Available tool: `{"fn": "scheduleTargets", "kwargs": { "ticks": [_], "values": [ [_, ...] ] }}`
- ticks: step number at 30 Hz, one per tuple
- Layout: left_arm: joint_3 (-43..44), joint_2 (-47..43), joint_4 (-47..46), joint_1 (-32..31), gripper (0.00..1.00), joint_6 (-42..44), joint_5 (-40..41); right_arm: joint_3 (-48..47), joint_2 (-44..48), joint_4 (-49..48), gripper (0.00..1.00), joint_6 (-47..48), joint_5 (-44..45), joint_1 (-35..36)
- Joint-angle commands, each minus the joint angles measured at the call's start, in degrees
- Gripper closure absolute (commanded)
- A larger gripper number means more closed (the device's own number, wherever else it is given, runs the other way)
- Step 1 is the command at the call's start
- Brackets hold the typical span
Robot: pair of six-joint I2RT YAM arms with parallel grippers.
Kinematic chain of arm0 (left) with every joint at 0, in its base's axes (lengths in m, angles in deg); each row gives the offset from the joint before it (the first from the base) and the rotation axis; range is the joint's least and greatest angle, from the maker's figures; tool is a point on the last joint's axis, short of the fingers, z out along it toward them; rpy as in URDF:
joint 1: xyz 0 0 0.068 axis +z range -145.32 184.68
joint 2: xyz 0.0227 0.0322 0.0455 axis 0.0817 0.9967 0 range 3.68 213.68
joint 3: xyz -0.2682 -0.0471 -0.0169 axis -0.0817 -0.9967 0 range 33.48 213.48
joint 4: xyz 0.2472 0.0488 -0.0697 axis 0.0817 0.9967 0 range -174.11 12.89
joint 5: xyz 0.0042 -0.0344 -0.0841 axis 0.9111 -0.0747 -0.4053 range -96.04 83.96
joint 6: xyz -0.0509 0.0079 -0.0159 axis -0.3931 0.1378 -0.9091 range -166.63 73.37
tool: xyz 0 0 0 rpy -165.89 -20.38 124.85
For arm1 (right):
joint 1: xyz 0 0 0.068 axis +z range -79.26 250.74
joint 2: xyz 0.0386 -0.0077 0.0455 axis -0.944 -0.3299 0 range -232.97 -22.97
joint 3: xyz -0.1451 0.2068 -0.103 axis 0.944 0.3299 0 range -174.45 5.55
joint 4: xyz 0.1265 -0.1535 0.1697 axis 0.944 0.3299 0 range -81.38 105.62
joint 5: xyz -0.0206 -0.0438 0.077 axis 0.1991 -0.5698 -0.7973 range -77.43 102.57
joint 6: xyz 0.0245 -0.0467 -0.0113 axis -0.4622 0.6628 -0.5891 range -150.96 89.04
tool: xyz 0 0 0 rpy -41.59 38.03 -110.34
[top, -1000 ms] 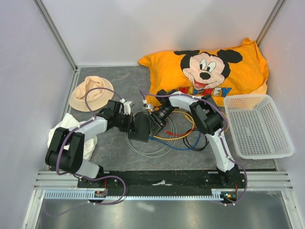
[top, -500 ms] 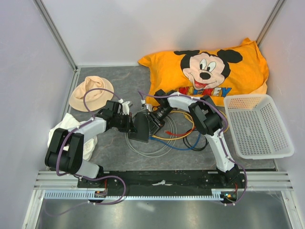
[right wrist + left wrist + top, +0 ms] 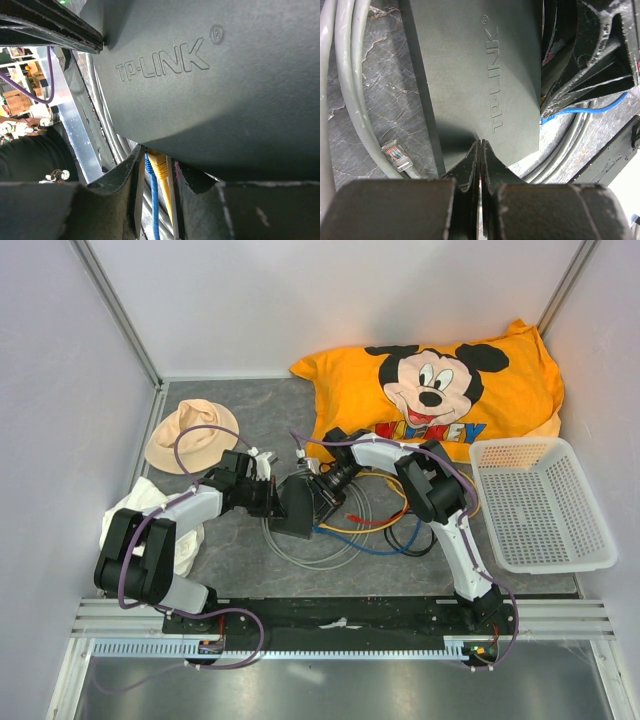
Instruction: Pull the plug from the switch port
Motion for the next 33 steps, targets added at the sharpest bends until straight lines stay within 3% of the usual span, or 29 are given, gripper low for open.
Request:
{"fn": "scheduleTargets", "kwargs": {
  "ticks": [1,19,33],
  "values": [
    [-1.34,-0.14,1.18,0.59,0.99,-0.51,2.16,-1.17,-1.78,-2.93,0.72,0.14,3.37,0.27],
    [-1.43,-0.05,1.09,1.03,0.98,-0.51,2.07,0.59,-1.16,-4.43,0.95,-0.47,7.68,0.36],
    [-1.78,-0.58,0.74,1.56,0.98,-0.69,1.89,2.17,-0.19,-6.01,1.00,-1.79,9.96,0.36]
  ]
}}
